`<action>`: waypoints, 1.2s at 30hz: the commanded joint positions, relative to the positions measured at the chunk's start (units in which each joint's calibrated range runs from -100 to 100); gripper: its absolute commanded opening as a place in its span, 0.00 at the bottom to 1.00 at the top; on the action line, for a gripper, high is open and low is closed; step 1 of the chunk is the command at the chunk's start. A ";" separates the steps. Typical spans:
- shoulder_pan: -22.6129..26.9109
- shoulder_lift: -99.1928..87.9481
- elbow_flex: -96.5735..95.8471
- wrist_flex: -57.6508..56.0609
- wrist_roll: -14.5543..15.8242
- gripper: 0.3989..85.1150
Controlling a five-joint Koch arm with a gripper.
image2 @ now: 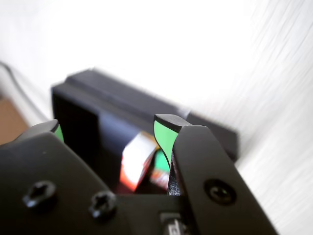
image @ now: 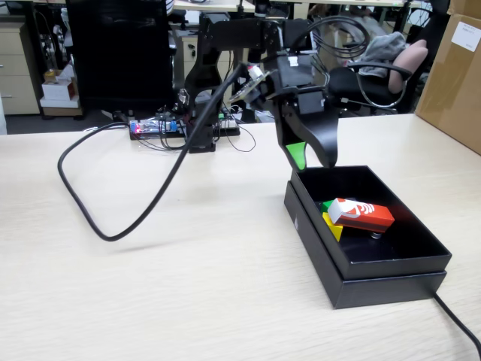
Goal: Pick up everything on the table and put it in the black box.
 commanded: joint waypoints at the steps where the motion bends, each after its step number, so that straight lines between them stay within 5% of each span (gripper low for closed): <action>1: -2.59 -7.12 -3.24 2.48 -2.34 0.49; 9: -5.52 -21.46 -33.52 18.03 -5.81 0.49; 36: -5.47 -53.36 -91.00 55.61 -5.86 0.54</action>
